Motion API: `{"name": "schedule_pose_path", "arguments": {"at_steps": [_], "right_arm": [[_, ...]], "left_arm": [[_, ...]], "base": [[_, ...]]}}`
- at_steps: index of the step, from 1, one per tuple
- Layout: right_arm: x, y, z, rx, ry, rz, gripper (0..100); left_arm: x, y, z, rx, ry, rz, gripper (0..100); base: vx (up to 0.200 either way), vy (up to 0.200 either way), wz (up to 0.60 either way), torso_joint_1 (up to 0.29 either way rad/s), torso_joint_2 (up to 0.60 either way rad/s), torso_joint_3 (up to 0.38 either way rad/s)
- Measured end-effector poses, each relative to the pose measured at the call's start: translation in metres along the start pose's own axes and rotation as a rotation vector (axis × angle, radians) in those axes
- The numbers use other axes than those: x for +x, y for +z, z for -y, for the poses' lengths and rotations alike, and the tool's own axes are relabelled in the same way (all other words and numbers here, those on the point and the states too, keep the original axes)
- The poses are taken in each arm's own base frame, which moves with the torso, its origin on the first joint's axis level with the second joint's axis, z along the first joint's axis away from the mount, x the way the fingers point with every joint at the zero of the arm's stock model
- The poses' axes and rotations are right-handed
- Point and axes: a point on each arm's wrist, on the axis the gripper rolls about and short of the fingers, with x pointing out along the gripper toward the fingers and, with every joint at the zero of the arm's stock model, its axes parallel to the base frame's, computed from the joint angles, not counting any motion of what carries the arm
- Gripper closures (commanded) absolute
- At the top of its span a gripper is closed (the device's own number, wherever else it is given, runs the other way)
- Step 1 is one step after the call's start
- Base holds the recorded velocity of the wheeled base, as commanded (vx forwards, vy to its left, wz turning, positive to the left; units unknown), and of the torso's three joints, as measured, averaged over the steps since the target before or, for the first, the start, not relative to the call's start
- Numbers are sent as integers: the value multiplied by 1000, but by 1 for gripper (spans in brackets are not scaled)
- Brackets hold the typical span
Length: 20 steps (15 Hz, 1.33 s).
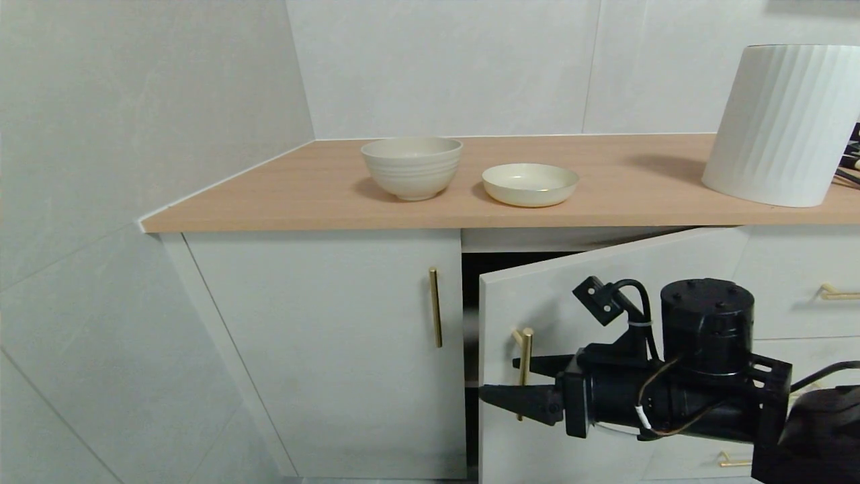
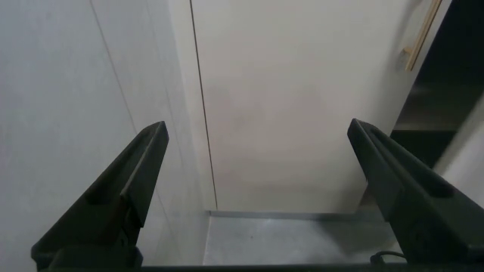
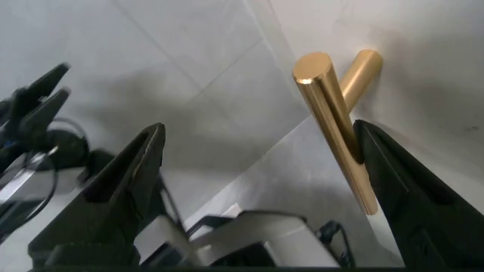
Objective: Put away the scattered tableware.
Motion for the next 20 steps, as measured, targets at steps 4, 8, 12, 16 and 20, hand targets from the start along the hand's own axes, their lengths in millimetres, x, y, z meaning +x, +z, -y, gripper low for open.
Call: {"name": "schedule_pose_path", "arguments": {"at_steps": [4,8,12,16,20], "right_arm": [[-15,-3,-14,-16,23,5,0],[-18,-7,-20,-19,35,-5,0],[-19,-9,-22,-15,40,-11,0],[-20,-12,-23,-15,44,-19,0],[-21,-13,-23,-14,44,-26,0]], "left_arm": [[0,0,0,4,-1,1,0],[-12,38,3,-19,-143,73,0],[-5,107,7,-52,-409,12,0],[65,155,17,-93,-591,-190,0],[158,151,44,-123,-777,-330,0]], "base": [[0,0,0,0,0,0],[0,0,0,0,0,0],[0,0,0,0,0,0],[0,0,0,0,0,0],[0,0,0,0,0,0]]}}
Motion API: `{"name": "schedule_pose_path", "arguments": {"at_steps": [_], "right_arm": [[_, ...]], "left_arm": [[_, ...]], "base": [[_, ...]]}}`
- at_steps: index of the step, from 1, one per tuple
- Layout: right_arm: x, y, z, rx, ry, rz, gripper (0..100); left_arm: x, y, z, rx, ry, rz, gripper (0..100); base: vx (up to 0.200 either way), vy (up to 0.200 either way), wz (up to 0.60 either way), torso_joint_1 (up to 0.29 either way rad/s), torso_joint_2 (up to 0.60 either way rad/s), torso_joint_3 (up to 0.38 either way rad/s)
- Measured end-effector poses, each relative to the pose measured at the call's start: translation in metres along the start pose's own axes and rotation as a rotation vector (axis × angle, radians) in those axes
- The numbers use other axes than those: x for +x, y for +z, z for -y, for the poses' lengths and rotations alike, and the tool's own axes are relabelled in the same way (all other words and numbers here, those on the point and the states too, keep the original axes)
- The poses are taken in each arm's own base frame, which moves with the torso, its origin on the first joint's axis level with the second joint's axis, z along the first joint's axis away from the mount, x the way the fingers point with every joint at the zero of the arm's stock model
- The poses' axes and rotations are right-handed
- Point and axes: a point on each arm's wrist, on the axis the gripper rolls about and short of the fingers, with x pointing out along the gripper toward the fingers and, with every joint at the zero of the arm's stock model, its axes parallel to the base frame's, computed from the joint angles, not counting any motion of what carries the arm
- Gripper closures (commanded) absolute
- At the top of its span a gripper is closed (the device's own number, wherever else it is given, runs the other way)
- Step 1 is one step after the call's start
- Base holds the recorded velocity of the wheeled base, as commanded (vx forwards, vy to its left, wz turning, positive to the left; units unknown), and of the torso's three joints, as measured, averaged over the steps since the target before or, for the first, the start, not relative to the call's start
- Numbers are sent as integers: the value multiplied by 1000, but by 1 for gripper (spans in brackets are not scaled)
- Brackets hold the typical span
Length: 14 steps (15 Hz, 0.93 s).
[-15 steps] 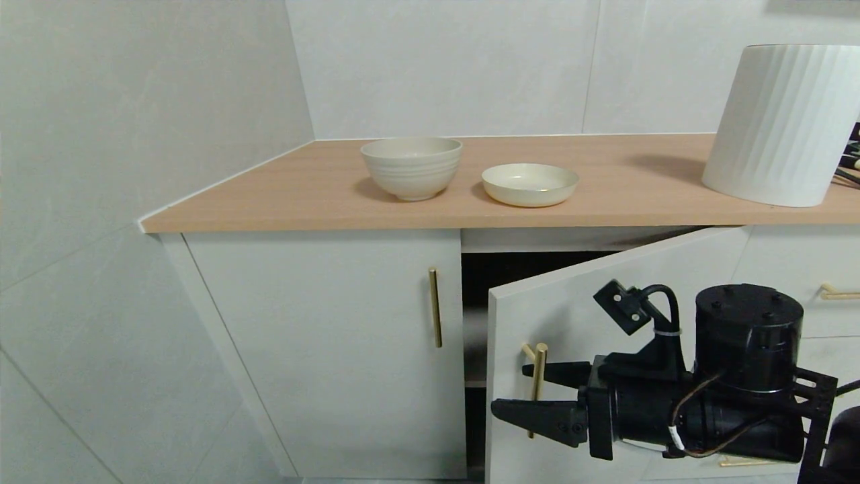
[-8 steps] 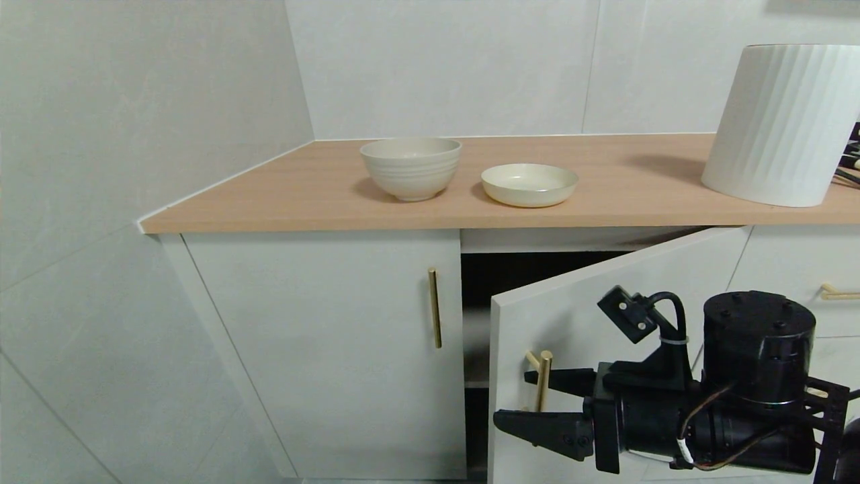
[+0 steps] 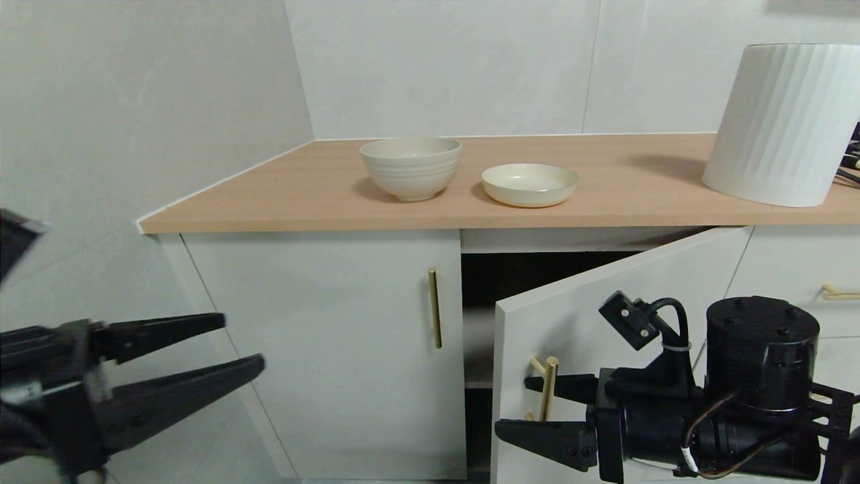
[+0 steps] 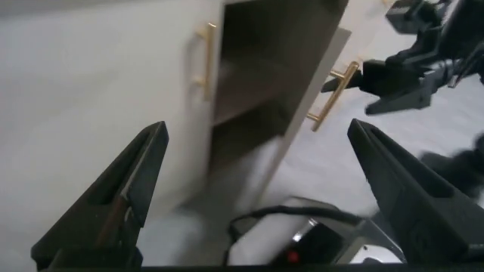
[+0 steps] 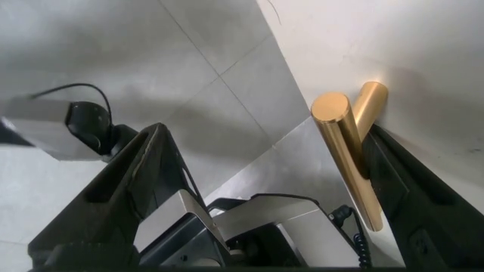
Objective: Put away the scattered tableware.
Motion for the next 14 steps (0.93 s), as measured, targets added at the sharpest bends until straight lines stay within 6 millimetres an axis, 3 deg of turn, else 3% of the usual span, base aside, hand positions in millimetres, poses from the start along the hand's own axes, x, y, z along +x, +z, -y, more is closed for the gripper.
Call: {"name": "schedule_pose_path", "arguments": {"at_steps": [3,6,7,11,14], "right_arm": [[0,0,0,0,0,0,0],[0,0,1,1,-1,-2,0],[1,-1,1,2,-2,-4,0],[2,-3,3,8,-7,-14,0],[3,-4,4,14,-11,-19,0]], "left_arm": [[60,-19,-12,-48,-131,-94,0],[93,-45,-7,-147,-215,-166,0],[99,-50,-7,-165,-224,-175,100],[109,-60,-8,-191,-231,-222,100],[117,-51,-8,-186,-237,-198,100]], "base": [[0,0,0,0,0,0],[0,0,0,0,0,0],[0,0,0,0,0,0],[0,0,0,0,0,0],[0,0,0,0,0,0]]}}
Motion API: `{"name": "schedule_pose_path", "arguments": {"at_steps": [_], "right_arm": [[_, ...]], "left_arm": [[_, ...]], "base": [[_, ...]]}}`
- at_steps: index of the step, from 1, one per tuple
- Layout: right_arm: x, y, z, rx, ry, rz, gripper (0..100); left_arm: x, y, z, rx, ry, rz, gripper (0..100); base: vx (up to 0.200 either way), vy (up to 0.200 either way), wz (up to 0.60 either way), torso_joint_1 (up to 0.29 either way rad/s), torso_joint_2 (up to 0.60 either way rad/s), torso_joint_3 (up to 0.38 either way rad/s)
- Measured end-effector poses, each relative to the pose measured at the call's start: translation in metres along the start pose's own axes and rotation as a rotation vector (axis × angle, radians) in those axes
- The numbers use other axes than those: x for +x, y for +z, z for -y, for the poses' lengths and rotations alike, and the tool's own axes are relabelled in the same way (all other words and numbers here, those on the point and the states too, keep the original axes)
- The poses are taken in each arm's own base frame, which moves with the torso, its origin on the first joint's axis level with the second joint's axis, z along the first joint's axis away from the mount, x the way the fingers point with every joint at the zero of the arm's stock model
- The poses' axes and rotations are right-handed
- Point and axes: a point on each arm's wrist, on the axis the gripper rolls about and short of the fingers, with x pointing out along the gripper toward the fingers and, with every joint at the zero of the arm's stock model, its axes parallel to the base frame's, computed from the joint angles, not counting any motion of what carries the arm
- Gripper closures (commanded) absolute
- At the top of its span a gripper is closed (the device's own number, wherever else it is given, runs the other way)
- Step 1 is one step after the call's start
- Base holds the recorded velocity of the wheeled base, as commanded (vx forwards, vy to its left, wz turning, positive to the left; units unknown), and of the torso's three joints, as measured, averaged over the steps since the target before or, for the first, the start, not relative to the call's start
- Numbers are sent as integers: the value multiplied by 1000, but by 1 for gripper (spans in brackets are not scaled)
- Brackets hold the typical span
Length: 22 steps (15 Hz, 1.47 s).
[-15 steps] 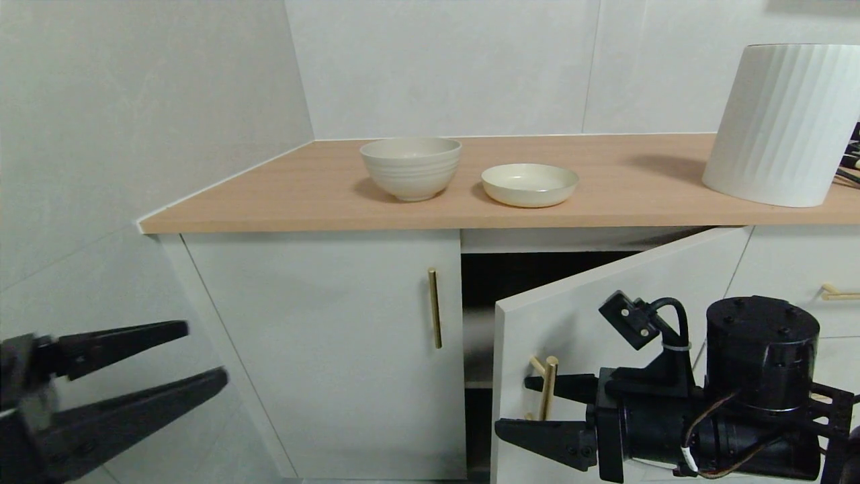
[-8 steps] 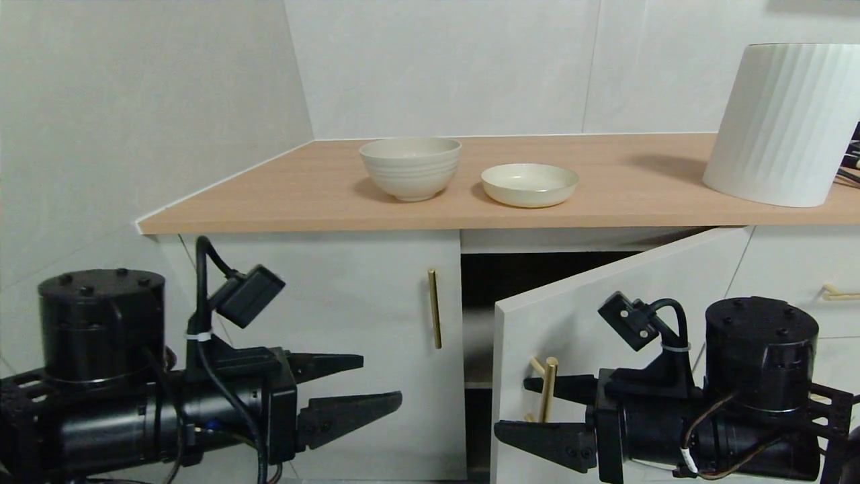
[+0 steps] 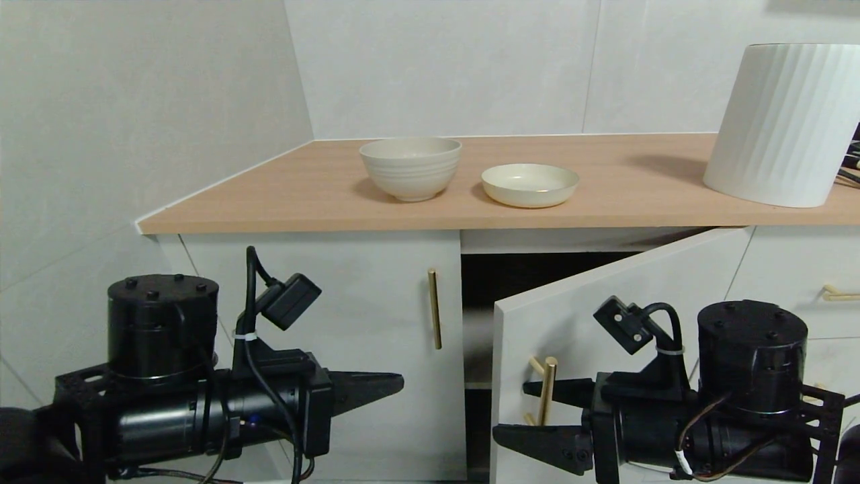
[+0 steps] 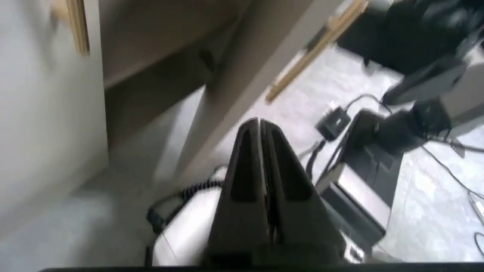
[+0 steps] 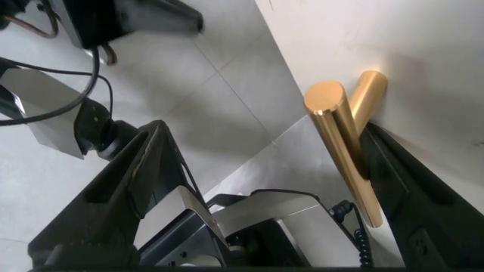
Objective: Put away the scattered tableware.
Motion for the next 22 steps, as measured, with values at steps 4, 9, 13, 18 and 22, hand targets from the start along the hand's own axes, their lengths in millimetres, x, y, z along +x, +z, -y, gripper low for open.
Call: {"name": "schedule_pose_path", "arguments": {"at_steps": [4,9,13,18,22], "right_arm": [[0,0,1,3,-4,-2,0],[-2,0,-1,1,-2,2,0],[-3,0,-1,-1,-2,4,0],[-8,-1,1,-5,-15,7,0],[-18,2,8,0,-55,32,0]], "left_arm": [[34,10,-9,18,0,-5,100],[101,7,-25,64,-49,192,100],[121,-16,-28,25,-46,122,100],[134,-20,-16,40,-75,111,100],[143,-21,-10,50,-70,121,100]], "base": [[0,0,0,0,0,0],[0,0,0,0,0,0],[0,0,0,0,0,0],[0,0,0,0,0,0],[0,0,0,0,0,0]]}}
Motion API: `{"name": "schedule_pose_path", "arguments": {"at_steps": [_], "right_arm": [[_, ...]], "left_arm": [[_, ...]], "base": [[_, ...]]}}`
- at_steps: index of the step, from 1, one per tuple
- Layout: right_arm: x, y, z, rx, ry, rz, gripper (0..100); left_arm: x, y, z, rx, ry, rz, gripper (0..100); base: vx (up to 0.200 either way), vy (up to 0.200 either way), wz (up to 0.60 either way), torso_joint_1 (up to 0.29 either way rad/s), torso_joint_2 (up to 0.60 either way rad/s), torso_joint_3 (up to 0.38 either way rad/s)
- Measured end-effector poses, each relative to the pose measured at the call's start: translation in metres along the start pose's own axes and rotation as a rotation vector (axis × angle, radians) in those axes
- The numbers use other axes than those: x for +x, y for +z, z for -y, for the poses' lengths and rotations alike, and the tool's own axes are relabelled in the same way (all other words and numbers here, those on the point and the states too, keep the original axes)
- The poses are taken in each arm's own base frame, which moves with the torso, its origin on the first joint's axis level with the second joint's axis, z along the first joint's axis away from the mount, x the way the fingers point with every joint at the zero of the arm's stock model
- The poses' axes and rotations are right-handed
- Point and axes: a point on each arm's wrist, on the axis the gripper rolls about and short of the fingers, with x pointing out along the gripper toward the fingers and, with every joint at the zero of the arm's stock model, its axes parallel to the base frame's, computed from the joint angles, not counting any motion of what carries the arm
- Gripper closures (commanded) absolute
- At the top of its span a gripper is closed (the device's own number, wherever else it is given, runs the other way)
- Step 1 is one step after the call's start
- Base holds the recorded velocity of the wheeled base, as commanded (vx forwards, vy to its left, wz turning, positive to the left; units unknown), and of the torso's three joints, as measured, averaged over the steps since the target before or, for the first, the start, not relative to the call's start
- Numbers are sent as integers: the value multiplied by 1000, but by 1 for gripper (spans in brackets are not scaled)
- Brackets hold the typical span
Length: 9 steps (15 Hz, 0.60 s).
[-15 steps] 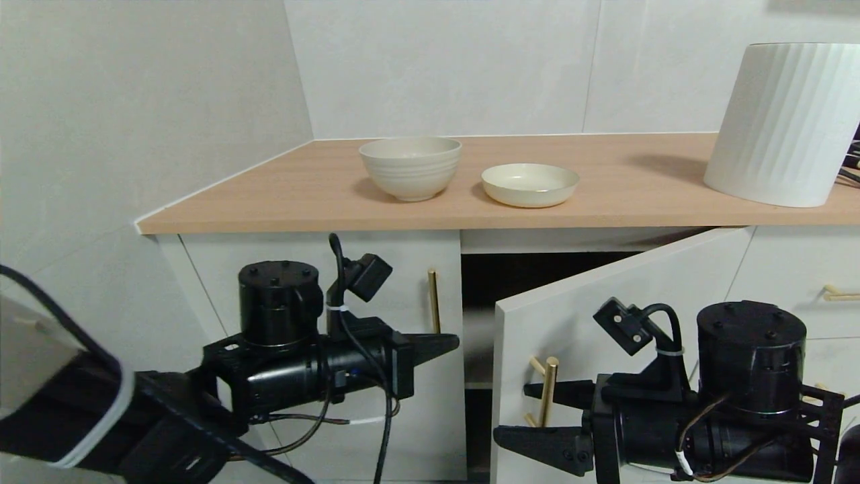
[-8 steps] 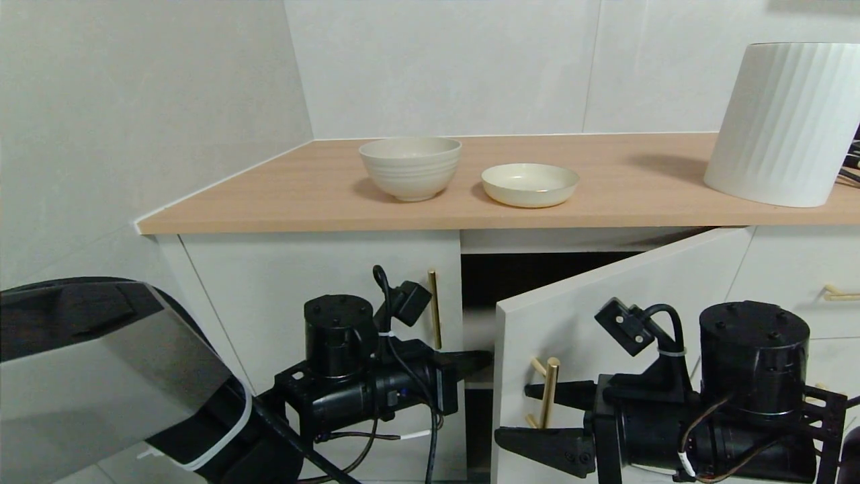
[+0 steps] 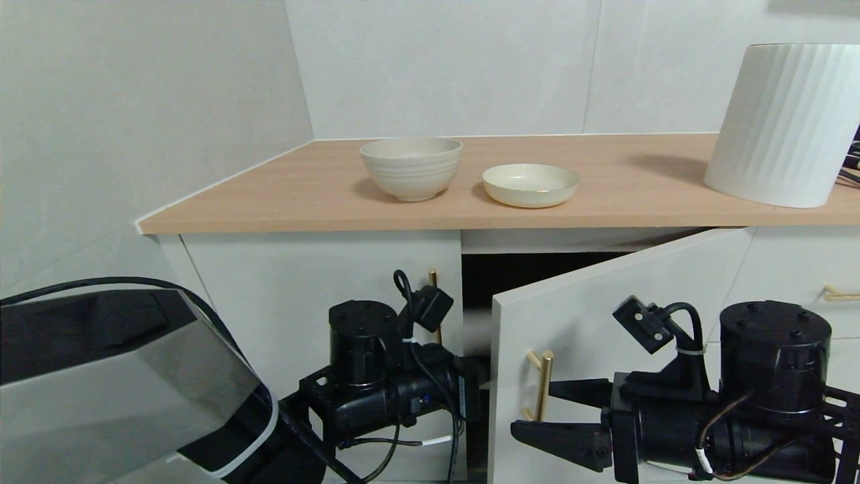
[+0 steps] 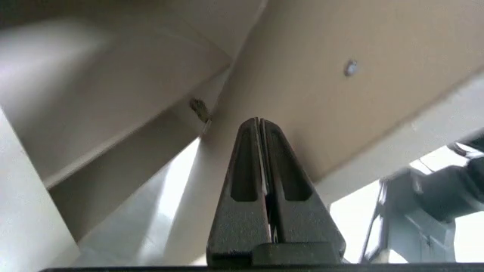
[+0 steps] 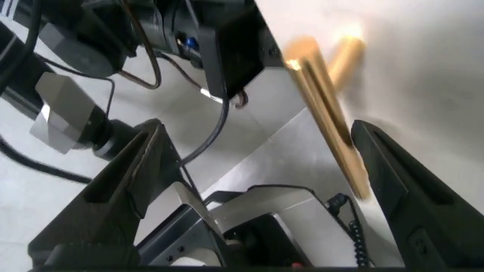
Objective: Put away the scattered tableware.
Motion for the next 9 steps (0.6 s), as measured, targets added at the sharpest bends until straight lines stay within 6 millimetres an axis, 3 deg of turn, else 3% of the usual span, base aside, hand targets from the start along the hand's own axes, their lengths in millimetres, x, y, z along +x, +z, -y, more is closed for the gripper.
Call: {"name": "schedule_pose_path", "arguments": {"at_steps": [6,9], "right_arm": [[-28,-3,15,-69,-105,8,0],[-48,-12,9,-37,-142,-45,0]], "left_arm": [[10,0,8,11,-21,1,100],[10,-1,10,12,-26,0,100]], "base": [[0,0,0,0,0,0],[0,0,0,0,0,0]]}}
